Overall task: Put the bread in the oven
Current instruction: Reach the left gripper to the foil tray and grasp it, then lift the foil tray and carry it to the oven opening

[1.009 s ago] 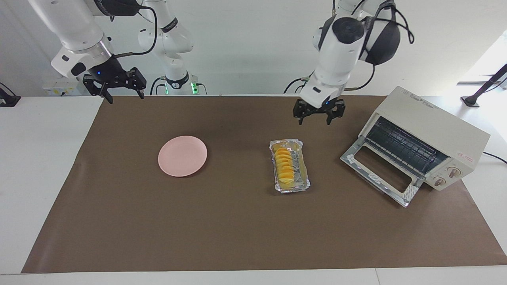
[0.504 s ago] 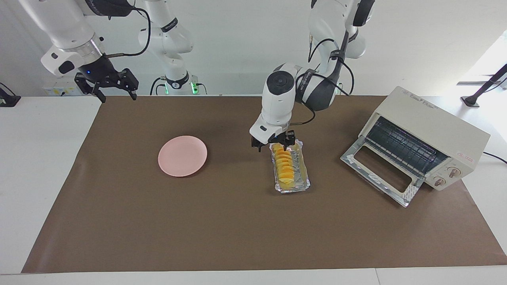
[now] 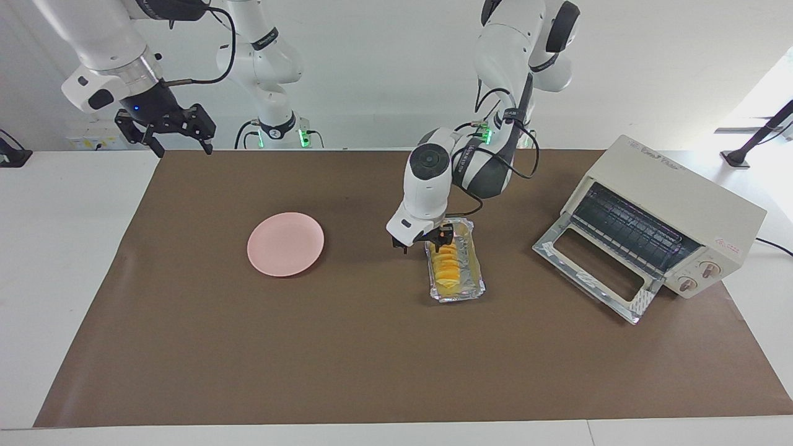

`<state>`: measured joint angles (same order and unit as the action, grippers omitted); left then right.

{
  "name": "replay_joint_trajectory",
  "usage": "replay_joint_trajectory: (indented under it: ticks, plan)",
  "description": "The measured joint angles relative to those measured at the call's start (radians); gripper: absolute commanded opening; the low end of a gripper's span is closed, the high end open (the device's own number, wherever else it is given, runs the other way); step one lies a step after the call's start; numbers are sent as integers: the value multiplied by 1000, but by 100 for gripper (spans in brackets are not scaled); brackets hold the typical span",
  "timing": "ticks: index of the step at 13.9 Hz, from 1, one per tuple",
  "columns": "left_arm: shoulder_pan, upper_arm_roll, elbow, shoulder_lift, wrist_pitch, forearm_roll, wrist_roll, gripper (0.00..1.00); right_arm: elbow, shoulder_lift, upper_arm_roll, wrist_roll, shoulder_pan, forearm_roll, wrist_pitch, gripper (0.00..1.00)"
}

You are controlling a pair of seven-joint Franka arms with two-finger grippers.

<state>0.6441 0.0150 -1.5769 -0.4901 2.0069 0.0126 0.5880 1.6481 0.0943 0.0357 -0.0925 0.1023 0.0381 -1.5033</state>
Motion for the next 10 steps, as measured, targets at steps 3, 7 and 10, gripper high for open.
replay_joint_trajectory:
  ticks: [3, 7, 10]
  plan:
    - [0, -1, -1, -15, 21, 0, 0, 81, -5, 7, 7, 0, 0, 0, 0, 100]
    - [0, -1, -2, -29, 36, 0, 0, 70, -5, 11, 9, 0, 0, 0, 0, 100]
    - [0, -2, -4, -33, 37, 0, 0, 50, -5, 12, 10, 0, 0, 0, 0, 100]
